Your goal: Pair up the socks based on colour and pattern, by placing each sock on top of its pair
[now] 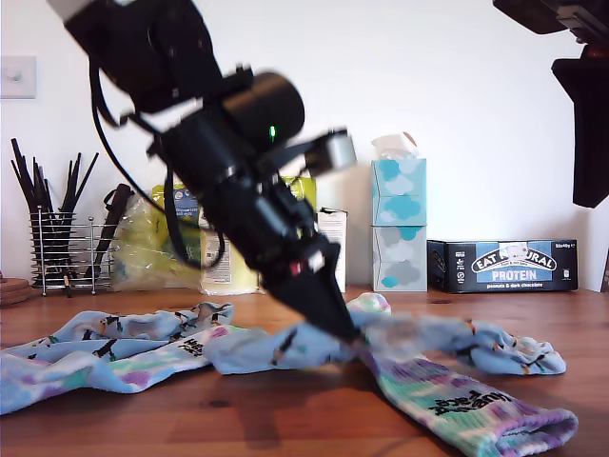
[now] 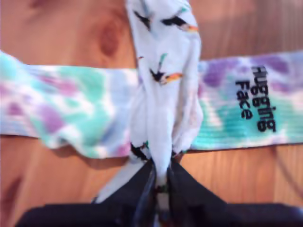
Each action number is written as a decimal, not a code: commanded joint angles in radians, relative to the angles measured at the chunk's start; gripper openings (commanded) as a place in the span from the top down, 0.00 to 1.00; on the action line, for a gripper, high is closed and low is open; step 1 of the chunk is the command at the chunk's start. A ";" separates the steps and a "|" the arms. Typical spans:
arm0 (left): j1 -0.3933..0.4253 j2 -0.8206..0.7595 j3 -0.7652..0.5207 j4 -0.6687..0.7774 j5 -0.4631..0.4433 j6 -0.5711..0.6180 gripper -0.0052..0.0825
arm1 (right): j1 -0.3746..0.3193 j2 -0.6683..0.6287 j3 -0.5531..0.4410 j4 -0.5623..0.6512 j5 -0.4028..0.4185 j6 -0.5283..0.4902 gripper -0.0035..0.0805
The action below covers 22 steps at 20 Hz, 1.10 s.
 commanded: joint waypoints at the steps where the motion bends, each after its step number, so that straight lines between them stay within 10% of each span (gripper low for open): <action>1: 0.010 -0.085 0.000 -0.013 -0.042 -0.017 0.96 | 0.006 -0.005 0.007 0.015 -0.007 -0.002 0.97; 7: 0.079 -0.247 0.000 -0.167 -0.168 -0.093 0.96 | 0.005 -0.005 0.007 0.031 -0.027 -0.002 0.97; 17: 0.105 -0.210 -0.002 -0.655 -0.124 -0.422 0.95 | 0.006 -0.005 0.007 0.042 -0.060 -0.002 0.97; 22: 0.094 -0.090 -0.002 -0.733 -0.068 -0.462 0.66 | 0.006 -0.005 0.007 0.042 -0.086 -0.002 0.97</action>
